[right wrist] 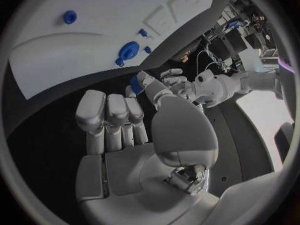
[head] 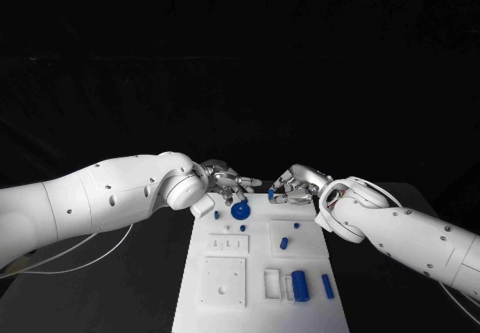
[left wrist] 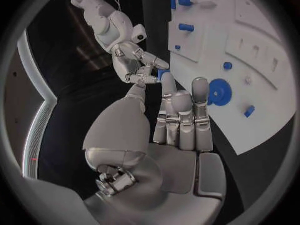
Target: Assemble the parts on the task board
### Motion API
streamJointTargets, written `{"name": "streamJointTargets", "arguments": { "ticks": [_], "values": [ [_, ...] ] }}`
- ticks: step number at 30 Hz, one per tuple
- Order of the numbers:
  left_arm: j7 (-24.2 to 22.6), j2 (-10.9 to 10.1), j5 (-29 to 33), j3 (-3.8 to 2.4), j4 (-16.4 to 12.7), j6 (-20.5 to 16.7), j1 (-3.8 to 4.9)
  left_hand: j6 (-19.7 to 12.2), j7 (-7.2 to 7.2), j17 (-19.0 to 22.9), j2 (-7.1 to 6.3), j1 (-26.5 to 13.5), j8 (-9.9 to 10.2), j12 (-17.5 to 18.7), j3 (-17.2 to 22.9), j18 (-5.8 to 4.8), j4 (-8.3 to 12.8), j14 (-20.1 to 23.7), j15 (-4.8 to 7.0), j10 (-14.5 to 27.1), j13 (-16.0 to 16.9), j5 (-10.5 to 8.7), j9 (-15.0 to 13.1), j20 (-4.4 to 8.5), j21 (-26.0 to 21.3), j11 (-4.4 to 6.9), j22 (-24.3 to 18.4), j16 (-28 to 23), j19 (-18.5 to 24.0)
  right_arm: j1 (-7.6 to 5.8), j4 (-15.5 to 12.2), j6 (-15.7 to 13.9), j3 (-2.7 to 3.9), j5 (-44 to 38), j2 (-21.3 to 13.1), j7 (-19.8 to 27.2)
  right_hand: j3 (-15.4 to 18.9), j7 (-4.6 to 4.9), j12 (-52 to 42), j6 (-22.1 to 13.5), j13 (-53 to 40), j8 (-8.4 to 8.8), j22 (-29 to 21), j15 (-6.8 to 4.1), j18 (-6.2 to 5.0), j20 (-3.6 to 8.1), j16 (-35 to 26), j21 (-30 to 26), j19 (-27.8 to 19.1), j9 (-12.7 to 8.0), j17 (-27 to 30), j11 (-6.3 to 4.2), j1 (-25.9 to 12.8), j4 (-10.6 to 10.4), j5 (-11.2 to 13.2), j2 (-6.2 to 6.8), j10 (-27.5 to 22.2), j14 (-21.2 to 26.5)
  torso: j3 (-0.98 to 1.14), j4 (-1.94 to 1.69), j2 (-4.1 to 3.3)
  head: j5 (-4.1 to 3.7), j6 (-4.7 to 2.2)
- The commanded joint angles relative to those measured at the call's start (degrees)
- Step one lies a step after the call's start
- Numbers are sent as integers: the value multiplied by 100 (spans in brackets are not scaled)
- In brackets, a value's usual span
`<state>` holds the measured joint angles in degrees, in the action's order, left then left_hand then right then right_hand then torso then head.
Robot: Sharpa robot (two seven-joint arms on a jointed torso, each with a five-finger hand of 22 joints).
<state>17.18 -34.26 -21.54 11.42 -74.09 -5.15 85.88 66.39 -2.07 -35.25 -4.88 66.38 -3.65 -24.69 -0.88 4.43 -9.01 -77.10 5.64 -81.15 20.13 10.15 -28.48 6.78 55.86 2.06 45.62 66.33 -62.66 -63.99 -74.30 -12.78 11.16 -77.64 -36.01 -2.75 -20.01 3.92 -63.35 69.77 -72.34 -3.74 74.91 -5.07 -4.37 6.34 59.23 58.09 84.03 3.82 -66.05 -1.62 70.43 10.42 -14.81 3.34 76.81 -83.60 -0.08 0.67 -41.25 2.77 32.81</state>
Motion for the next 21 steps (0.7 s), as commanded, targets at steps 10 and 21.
{"name": "streamJointTargets", "arguments": {
  "ticks": [10, 21],
  "values": [
    [542, 292, -294, -1, 125, 314, 15, 22, 23, -43, -52, -4, -3, -28, 7, -61, -41, -23, 18, 3, 8, 16, -583, 10, -131, 50, 155, -47, -65, -28, 8, 169, -10, -92, 183, -37, 7, -70, 9, 60, -4, -11, 735, -40, 33, 20, 2, 25, 216, 104, -9, -17, 3, -62, -23, 11, -1, -14, -6, -1, 0, 39, -95],
    [706, 362, -420, 4, 152, 231, 16, -24, 10, -36, -49, -15, -1, -24, 4, -56, -50, -15, 10, 19, 5, 18, -549, 2, -160, 41, 192, -68, -63, -43, 3, 229, -20, -89, 247, -33, 21, -70, 7, 54, -9, -14, 734, -39, 31, 19, 0, 18, 215, 100, -10, -16, 4, -78, -49, 19, -2, -16, -1, -5, 6, 29, -64]
  ]
}}
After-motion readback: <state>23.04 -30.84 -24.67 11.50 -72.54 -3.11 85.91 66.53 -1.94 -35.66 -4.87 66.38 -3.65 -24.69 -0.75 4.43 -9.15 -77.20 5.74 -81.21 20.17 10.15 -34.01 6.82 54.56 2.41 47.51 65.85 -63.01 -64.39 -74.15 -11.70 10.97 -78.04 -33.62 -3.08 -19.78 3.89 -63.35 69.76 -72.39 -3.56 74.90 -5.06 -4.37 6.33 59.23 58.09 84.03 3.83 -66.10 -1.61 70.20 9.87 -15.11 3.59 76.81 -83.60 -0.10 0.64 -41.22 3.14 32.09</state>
